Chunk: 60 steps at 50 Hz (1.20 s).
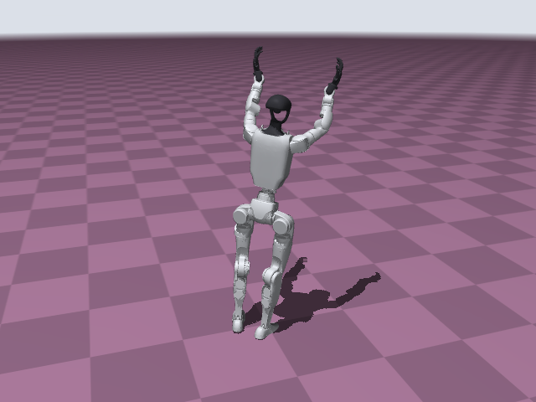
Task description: Upper body actions
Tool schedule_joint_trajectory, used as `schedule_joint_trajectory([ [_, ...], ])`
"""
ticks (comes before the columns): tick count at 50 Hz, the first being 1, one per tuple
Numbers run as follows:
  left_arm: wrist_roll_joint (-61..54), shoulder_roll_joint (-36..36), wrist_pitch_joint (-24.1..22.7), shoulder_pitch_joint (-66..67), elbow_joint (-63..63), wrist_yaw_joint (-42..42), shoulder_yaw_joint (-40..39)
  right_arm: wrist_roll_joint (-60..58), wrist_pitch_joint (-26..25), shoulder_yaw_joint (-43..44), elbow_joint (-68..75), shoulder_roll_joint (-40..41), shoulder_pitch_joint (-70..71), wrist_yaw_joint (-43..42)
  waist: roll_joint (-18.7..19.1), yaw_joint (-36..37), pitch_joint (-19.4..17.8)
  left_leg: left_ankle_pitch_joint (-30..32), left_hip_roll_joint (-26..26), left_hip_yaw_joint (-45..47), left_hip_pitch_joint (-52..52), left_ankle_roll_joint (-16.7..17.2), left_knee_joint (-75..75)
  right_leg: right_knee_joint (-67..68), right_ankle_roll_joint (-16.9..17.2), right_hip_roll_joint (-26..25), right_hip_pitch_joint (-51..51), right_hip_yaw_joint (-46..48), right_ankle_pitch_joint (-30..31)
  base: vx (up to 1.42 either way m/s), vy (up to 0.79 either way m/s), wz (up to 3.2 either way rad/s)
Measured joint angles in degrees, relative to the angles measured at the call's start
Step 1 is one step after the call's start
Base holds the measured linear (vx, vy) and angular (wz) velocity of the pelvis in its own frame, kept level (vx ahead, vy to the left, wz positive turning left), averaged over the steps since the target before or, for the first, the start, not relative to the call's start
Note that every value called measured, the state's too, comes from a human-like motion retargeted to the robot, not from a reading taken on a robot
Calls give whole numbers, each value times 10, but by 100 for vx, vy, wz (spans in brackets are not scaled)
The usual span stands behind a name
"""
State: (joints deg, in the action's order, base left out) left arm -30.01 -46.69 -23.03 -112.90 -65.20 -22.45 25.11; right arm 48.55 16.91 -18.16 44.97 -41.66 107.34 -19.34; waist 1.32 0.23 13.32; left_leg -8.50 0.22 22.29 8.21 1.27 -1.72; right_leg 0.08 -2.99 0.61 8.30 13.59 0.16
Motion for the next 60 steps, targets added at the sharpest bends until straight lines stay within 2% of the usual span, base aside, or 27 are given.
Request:
schedule_joint_trajectory([
  [8,9,-2,10,24,-6,10,5,-20,-9,-1,15,23,-45,40,-1,10,7,1,-1,4,3,-1,0,0,-2,0,5,-4,4,0,0,0],
  [12,23,4,16,67,-15,13,-4,-60,-7,7,13,47,-106,66,0,10,24,2,-4,-3,8,-3,-2,-1,-2,1,6,3,4,9,1,16],
  [18,45,54,26,197,-28,28,-73,-138,-16,35,27,101,-245,133,4,19,37,3,-11,-10,-9,-8,0,-2,-5,0,-14,10,2,13,4,8],
  [25,93,165,50,403,-40,55,-169,-324,-24,109,77,180,-459,243,3,38,31,4,-18,-14,-51,-13,2,-4,-8,-1,-58,15,1,7,0,0],
  [30,139,221,82,552,-66,96,-192,-485,-34,173,140,244,-600,301,2,37,12,6,-20,-22,-65,-16,2,-5,-8,-2,-77,23,1,-3,-1,5],
  [33,175,250,120,653,-78,113,-192,-592,-38,193,180,268,-687,330,1,34,-2,7,-20,-27,-67,-17,2,-6,-7,-2,-82,28,2,-7,0,12],
  [38,214,290,166,809,-120,141,-191,-798,-81,209,243,293,-847,339,0,31,-30,9,-21,-31,-69,-18,3,-7,-6,0,-85,32,3,-3,2,3],
  [43,220,341,186,943,-166,161,-208,-946,-209,217,354,302,-974,327,2,35,-82,9,-22,-25,-87,-18,5,-5,-6,2,-96,25,6,-3,7,-13],
  [47,224,374,209,1027,-202,173,-215,-925,-274,232,403,318,-1055,271,4,28,-126,10,-23,-22,-99,-17,5,-6,-6,4,-107,21,8,-2,5,-9],
  [50,246,392,214,1079,-233,163,-197,-884,-298,231,407,335,-1107,233,5,12,-146,12,-25,-22,-102,-17,6,-6,-5,7,-110,22,10,2,3,-1],
  [53,266,423,219,1124,-262,117,-194,-867,-297,220,403,345,-1147,231,7,7,-149,11,-22,-8,-102,-15,7,-5,-6,6,-104,7,12,9,4,-50],
  [55,262,450,220,1150,-275,91,-216,-864,-293,215,398,348,-1163,235,10,33,-146,7,-12,34,-105,-10,9,7,0,4,-87,-36,14,8,4,-153],
  [60,201,501,227,1193,-284,130,-263,-798,-292,241,379,361,-1173,208,11,26,-154,8,4,48,-98,0,-1,10,7,9,-76,-54,21,0,2,-26],
])
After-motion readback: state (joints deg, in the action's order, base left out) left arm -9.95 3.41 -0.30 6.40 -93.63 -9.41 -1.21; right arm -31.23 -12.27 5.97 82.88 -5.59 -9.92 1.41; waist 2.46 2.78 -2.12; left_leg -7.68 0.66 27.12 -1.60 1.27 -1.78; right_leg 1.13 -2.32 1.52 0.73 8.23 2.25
